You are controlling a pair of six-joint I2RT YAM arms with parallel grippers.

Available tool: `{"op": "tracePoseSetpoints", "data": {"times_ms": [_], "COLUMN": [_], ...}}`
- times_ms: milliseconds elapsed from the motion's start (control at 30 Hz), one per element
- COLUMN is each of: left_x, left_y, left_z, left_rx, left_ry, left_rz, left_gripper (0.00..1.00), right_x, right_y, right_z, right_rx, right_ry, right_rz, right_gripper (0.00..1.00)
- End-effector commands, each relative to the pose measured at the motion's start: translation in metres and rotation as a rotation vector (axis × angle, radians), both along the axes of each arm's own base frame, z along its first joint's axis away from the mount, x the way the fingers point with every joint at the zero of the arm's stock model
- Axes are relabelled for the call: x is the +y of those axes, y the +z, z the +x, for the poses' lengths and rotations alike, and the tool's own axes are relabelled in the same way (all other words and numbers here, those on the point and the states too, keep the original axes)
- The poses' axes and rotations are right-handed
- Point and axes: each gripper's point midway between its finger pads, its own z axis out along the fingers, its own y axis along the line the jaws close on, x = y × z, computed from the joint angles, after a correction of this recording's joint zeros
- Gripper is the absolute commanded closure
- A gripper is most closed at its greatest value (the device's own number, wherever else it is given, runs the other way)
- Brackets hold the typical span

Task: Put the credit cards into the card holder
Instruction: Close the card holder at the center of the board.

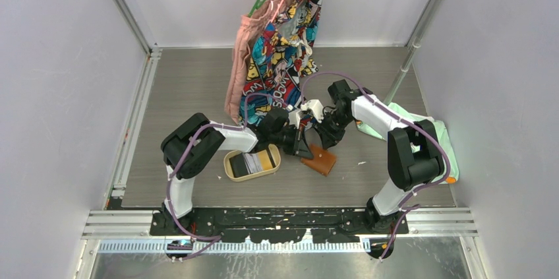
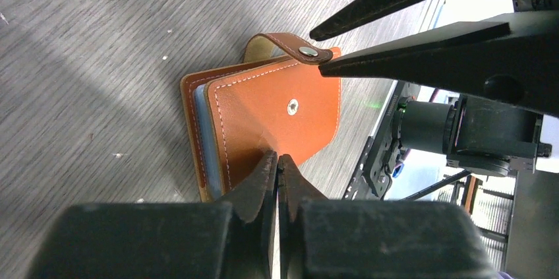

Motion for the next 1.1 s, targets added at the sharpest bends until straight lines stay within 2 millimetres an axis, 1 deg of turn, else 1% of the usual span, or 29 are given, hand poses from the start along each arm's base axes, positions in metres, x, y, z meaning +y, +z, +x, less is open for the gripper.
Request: {"op": "tracePoseSetpoints", "data": {"times_ms": [0,167,300,333,467,600,700,867,1067], "left_x": [-0.004,-0.004,-0.004,-0.004,-0.005,-0.004,-0.004,-0.003,-0.001], "left_y": [0.002,0.002,0.001,0.001,-0.001,-0.003,-0.004,-0.008,-0.009], "left_z": [0.005,0.005,0.005,0.005,0.004,0.005,0.006,0.006,0.005], "left_rx": [-0.047,-0.045,-0.042,-0.039,-0.023,-0.014,-0.01,-0.002,0.001], "left_ry": [-0.012,-0.012,-0.012,-0.011,-0.007,0.001,0.007,0.014,0.016], "left_rz": [-0.007,-0.008,-0.009,-0.01,-0.008,0.0,0.009,0.022,0.024], "left_gripper": [0.97,0.97,0.97,0.97,0.98,0.99,1.0,1.0,1.0], "right_x": [0.006,0.006,0.006,0.006,0.009,0.018,0.02,0.021,0.022], "right_y": [0.004,0.004,0.005,0.006,0.012,0.022,0.019,0.016,0.008], "right_z": [0.008,0.007,0.007,0.007,0.007,-0.004,-0.009,-0.011,-0.024], "right_rx": [-0.012,-0.01,-0.015,-0.019,-0.034,-0.02,-0.023,-0.03,-0.022], "right_ry": [0.0,0.0,0.001,0.0,0.006,0.041,0.067,0.076,0.116], "right_rz": [0.005,0.002,0.002,0.003,0.028,0.089,0.078,0.053,0.017], "right_gripper": [0.78,0.87,0.98,0.99,0.99,0.99,0.99,0.99,0.99]}}
